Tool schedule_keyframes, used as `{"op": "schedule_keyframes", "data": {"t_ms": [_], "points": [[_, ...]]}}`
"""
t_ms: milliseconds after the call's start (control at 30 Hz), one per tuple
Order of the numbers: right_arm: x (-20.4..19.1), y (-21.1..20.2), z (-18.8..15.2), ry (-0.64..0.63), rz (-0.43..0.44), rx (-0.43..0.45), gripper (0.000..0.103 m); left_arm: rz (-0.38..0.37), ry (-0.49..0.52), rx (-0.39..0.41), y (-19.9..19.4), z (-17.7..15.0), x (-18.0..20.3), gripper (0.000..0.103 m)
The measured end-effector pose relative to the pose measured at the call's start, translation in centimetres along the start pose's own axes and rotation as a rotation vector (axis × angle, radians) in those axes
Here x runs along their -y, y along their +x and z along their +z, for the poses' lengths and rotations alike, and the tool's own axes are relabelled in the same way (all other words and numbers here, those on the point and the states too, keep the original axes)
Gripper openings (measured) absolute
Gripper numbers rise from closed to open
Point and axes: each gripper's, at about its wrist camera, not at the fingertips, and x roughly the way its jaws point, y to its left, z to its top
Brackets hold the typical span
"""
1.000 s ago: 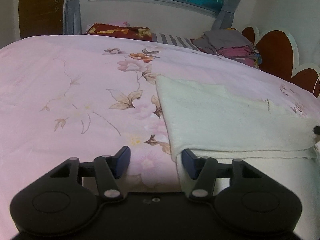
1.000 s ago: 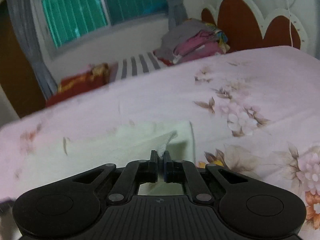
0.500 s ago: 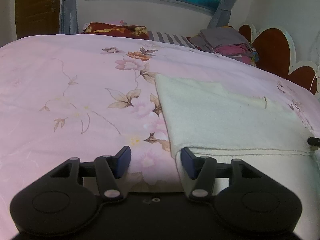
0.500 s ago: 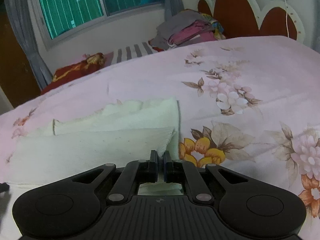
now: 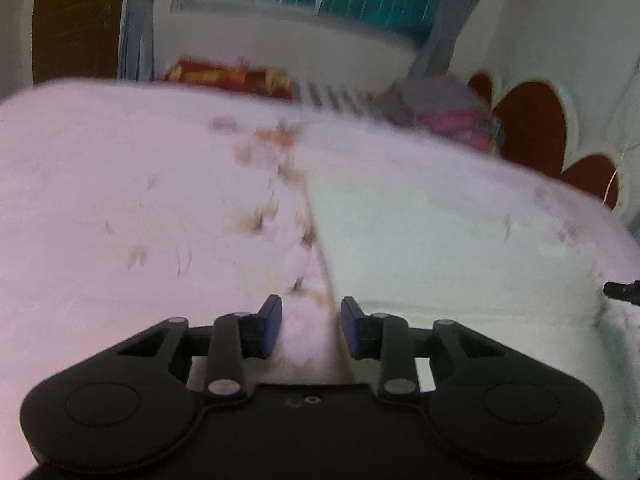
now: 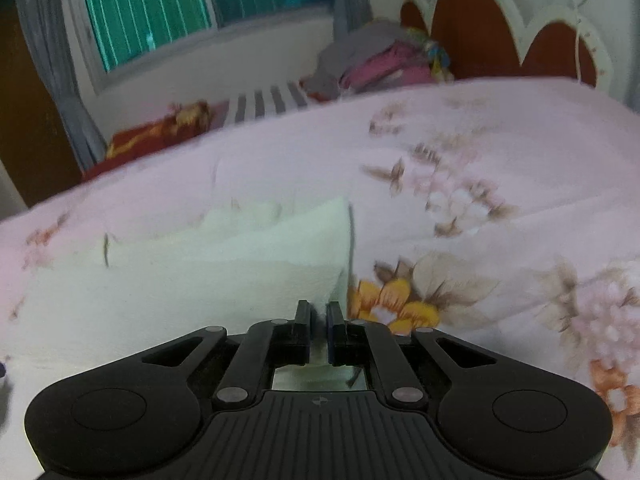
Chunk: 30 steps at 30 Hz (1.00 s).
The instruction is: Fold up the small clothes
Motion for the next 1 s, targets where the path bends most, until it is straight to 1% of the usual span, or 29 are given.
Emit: {"op": "schedule_keyframes", "data": {"t_ms": [33,67,100,133,167,200,233,300,333,367,400,433,467,533,633,700,767,833,867,900,933,1000], "points": [[0.0,-0.6,0.1,0.001,-0.006,0.022,0.005,-0.016,0.01,0.014,-0.1,0.4,0.5,0.031],[-0.1,-1.2,0.2,0.0,0.005,0.038,0.005,-0.035,0.022,0.019,0.2,0.7,1.2,0.036],[-0.3,-1.2,0.3,-0.003,0.013,0.039,0.005,-0.05,0.035,0.015,0.9,1.0,2.0,0.038],[-0.7,-0.9,0.3,-0.01,0.019,0.031,0.005,-0.051,0.045,0.004,1.7,1.2,2.6,0.039],[-1.1,-0.6,0.2,-0.018,0.024,0.02,0.005,-0.057,0.051,-0.013,2.6,1.2,3.2,0.039],[-1.5,-0.1,0.1,-0.03,0.028,0.005,0.005,-0.072,0.049,-0.045,3.7,0.9,3.4,0.039],[-1.9,0.3,-0.2,-0.042,0.029,-0.007,0.005,-0.066,0.044,-0.09,4.7,0.6,3.5,0.039],[-2.3,2.0,-1.2,-0.078,-0.002,-0.094,0.004,-0.068,0.078,-0.089,4.7,0.1,3.7,0.039],[-2.3,2.2,-1.6,-0.096,-0.003,-0.105,0.004,-0.072,0.086,-0.101,4.6,0.2,3.6,0.039],[-2.3,2.0,-1.8,-0.115,-0.001,-0.093,0.004,-0.077,0.089,-0.114,4.5,0.6,3.6,0.041],[-2.3,1.8,-1.7,-0.113,0.001,-0.092,0.005,-0.086,0.088,-0.114,4.4,1.1,3.7,0.045],[-2.2,1.5,-1.5,-0.103,0.005,-0.078,0.005,-0.1,0.091,-0.104,4.6,1.7,3.9,0.058],[-2.2,1.1,-1.1,-0.095,0.013,-0.047,0.005,-0.104,0.1,-0.09,4.9,2.1,4.2,0.065],[-2.5,1.3,-0.3,-0.089,0.021,-0.013,0.005,-0.118,0.126,-0.081,6.2,3.5,5.3,0.065],[-4.2,3.0,1.2,-0.097,0.044,-0.014,0.005,-0.186,0.127,-0.078,9.1,5.1,8.1,0.065],[-5.8,4.5,2.0,-0.103,0.078,-0.019,0.005,-0.226,0.131,-0.084,10.9,5.3,10.2,0.065],[-7.7,5.8,2.1,-0.1,0.141,-0.031,0.005,-0.251,0.155,-0.089,12.3,5.0,12.1,0.064],[-9.2,6.8,1.9,-0.12,0.182,-0.047,0.005,-0.229,0.186,-0.088,13.5,4.6,12.9,0.065],[-9.9,7.2,1.6,-0.143,0.201,-0.059,0.005,-0.207,0.197,-0.094,13.8,4.6,12.6,0.064],[-10.0,7.5,1.3,-0.158,0.2,-0.065,0.005,-0.188,0.202,-0.087,13.9,4.7,11.8,0.064],[-9.6,7.6,1.2,-0.16,0.188,-0.064,0.005,-0.162,0.199,-0.073,13.8,5.0,10.3,0.064],[-6.9,7.4,1.3,-0.107,0.119,-0.045,0.004,-0.082,0.176,-0.062,13.8,5.7,7.0,0.063]]}}
